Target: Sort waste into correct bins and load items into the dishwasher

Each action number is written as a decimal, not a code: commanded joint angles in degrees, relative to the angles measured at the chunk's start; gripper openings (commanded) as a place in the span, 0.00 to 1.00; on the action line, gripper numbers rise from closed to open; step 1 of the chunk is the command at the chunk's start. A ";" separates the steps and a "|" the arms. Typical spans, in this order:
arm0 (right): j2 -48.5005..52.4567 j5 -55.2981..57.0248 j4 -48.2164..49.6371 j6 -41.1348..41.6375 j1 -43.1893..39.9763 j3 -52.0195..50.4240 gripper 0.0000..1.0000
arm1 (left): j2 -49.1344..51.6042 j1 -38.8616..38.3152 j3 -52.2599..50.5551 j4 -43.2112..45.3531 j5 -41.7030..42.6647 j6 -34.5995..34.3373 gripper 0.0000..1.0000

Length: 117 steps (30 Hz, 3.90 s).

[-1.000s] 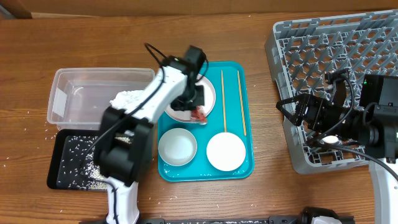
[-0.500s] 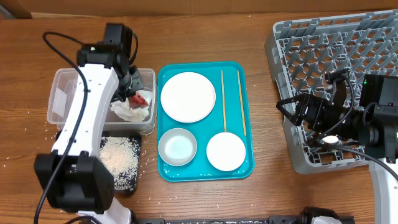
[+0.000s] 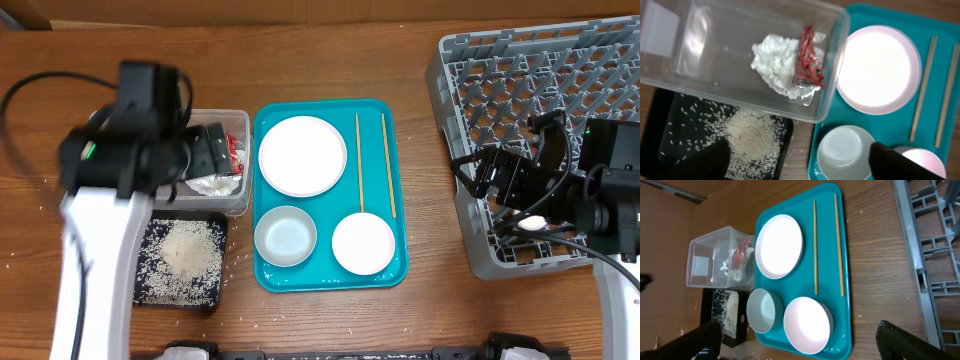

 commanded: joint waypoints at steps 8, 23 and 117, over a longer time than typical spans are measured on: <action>-0.22 0.57 0.81 -0.04 0.31 1.07 1.00 | -20.52 -0.61 0.94 -8.39 11.21 0.46 1.00; -0.22 0.57 0.81 -0.04 0.31 1.07 1.00 | -40.39 -0.46 -22.82 20.35 5.20 16.37 1.00; 48.70 32.50 32.83 11.43 37.31 1.09 0.31 | -79.23 0.11 -87.06 57.68 7.78 17.20 1.00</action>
